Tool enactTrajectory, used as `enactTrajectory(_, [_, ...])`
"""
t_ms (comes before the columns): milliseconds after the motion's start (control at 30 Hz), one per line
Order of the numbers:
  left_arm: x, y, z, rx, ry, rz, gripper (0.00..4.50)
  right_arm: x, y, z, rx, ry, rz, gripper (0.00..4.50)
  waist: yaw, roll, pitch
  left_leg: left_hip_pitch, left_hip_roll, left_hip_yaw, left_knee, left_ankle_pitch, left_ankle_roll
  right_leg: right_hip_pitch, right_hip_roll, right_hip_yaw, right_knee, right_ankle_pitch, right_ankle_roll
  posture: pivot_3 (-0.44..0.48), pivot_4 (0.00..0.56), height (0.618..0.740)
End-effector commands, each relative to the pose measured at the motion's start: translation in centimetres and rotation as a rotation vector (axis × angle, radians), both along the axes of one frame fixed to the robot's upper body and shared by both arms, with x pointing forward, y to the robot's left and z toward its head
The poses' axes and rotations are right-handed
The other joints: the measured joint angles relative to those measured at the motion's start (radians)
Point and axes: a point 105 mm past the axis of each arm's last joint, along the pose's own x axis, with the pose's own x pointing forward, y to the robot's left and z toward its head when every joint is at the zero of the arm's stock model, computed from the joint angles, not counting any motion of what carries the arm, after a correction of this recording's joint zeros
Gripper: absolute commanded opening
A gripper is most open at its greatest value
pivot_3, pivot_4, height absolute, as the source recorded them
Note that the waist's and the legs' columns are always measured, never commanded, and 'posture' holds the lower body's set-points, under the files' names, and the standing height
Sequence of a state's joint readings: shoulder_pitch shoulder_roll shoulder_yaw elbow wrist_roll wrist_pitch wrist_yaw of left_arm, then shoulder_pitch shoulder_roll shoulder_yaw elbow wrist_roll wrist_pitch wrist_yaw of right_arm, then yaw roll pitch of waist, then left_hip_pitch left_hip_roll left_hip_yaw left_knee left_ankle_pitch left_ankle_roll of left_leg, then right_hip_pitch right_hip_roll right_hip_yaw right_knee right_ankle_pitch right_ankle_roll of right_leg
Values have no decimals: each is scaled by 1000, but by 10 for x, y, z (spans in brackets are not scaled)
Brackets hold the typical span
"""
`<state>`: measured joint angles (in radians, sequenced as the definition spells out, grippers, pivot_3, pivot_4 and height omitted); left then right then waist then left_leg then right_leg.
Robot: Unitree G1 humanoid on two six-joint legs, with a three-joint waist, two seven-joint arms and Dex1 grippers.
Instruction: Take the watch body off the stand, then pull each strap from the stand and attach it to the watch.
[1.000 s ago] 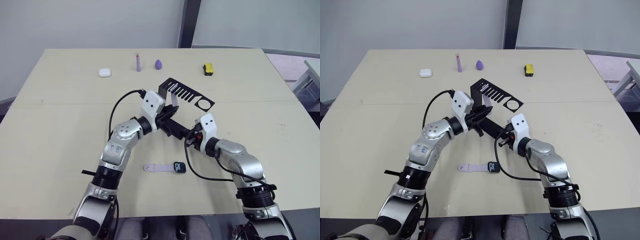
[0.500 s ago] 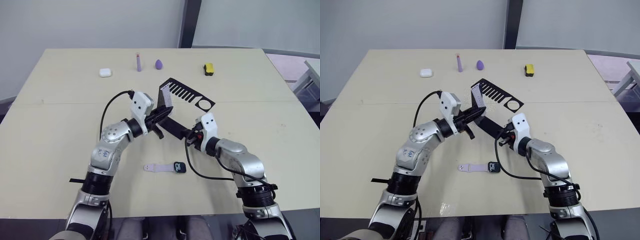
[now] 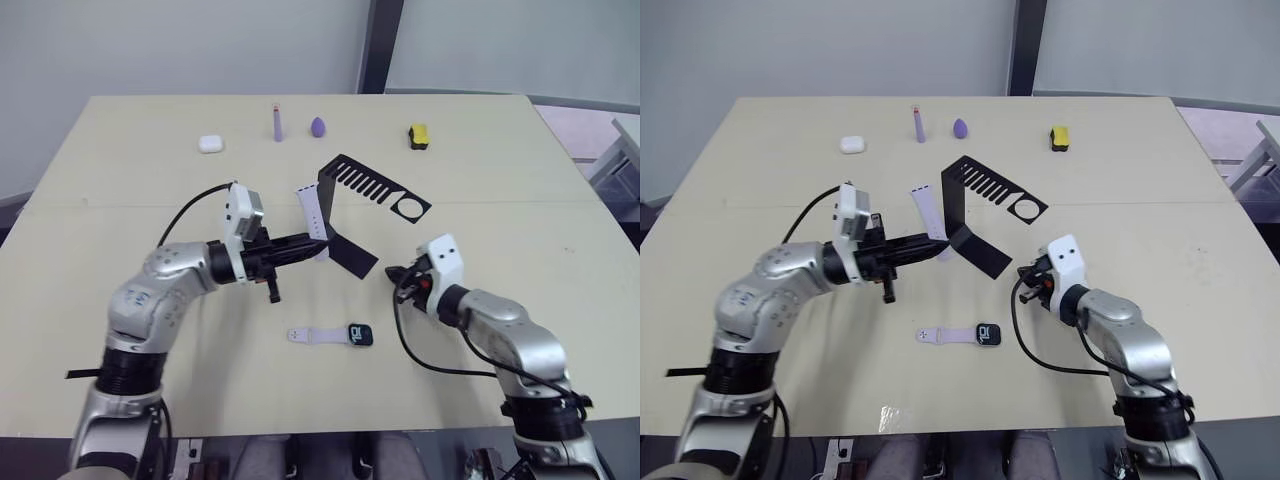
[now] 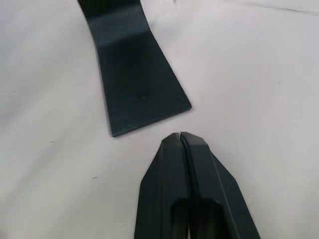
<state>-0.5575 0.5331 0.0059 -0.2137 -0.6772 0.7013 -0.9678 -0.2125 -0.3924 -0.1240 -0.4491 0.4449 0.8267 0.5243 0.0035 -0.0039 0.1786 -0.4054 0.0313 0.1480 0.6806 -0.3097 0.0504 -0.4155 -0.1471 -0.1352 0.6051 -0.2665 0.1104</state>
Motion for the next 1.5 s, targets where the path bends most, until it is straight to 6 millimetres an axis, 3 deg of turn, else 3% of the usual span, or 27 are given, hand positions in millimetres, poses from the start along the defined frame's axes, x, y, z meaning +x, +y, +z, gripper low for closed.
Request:
enactTrajectory(33, [-17,-8,14,-30,26,-168,0,-58,17,47,192,-82,263,1778,3,0,0,0,0,-1,0,0,0,1,0,0,-1,0,0,0,150,740])
enactTrajectory(100, [-21,-12,13,-23,49,-229,0,-77,18,57,273,-58,337,2766,-1,0,0,1,0,-1,0,-1,1,2,0,1,-2,0,0,0,150,740])
enactTrajectory(200, [-26,-20,9,-2,72,-319,0,-87,18,70,356,-28,399,4359,-7,0,0,1,0,0,0,-1,1,2,0,1,-4,0,0,0,150,740])
enactTrajectory(233, [-27,-22,7,12,70,-339,0,-86,18,74,383,-18,403,4440,-7,0,0,2,0,0,0,-2,1,2,0,1,-6,0,0,0,150,740])
enactTrajectory(433, [-25,-26,7,36,45,-387,0,-75,30,100,490,9,464,4440,-6,0,0,1,1,0,-1,-2,0,1,0,3,-6,-1,-1,0,150,740])
enactTrajectory(567, [-23,-31,10,26,34,-392,0,-66,49,100,440,30,499,4440,-5,0,0,1,1,0,-1,-2,1,0,0,2,-6,-1,-1,0,150,740])
enactTrajectory(800, [-20,-34,10,4,17,-365,0,-56,57,109,485,2,479,4440,-3,0,0,-1,-1,1,0,-1,3,1,0,1,-4,0,1,0,150,740])
enactTrajectory(933, [-20,-33,10,-4,13,-360,0,-58,58,114,501,-6,513,3193,-4,0,0,-1,-1,1,0,-1,3,1,0,0,-4,1,1,0,150,740])
enactTrajectory(1267, [-22,-32,9,3,-3,-349,0,-61,58,116,497,10,560,3193,-5,0,0,-1,0,1,0,-1,3,1,0,1,-4,1,1,0,150,740])
enactTrajectory(1367, [-23,-34,10,6,-12,-350,0,-60,58,116,495,3,560,2431,-4,0,0,-1,0,1,0,-1,3,1,0,1,-4,1,1,0,150,740])
enactTrajectory(1500, [-23,-33,11,9,-17,-347,0,-61,58,118,507,-6,562,2431,-4,0,0,-1,0,1,0,-1,3,1,0,1,-4,1,1,0,150,740])
